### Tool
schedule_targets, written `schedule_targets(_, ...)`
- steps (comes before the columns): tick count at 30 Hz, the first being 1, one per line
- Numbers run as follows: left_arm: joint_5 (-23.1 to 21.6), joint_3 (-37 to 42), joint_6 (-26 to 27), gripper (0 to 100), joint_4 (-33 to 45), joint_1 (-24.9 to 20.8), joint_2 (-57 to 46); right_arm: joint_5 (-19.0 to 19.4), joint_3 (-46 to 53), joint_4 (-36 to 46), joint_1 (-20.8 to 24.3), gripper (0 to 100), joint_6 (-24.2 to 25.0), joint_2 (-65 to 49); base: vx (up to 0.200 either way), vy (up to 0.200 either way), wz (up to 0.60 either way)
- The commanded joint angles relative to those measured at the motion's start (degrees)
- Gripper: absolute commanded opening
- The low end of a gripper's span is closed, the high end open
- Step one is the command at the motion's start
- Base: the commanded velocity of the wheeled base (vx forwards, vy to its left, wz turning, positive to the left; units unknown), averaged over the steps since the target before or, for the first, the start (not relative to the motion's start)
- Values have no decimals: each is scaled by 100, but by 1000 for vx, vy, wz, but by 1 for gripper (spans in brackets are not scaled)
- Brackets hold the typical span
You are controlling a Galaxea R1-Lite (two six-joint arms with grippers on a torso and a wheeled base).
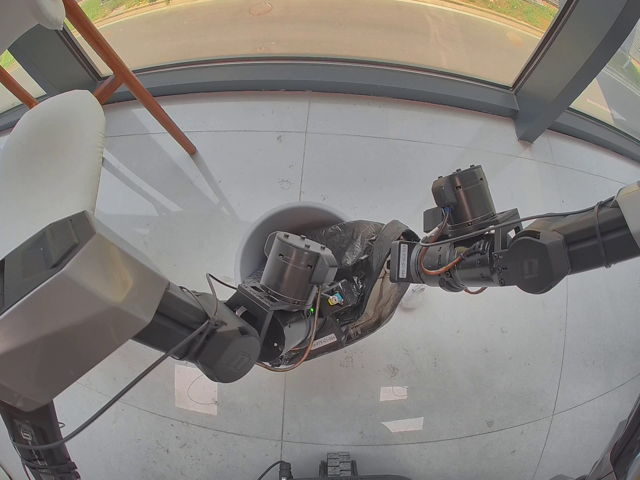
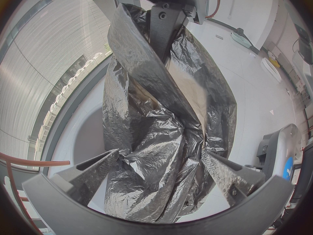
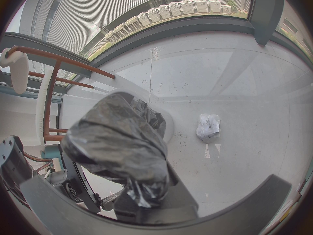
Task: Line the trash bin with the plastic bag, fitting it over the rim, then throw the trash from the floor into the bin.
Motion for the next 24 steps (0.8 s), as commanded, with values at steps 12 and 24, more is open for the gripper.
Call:
schedule_targets(12,89,-68,75,100,-21,164,124,-4,1,-1,4,0,4,-17,0,0,0)
schedule_targets(24,72,-130,-13,0,-3,155,53,-4,89,-1,-31,0,12,-26,0,0,0)
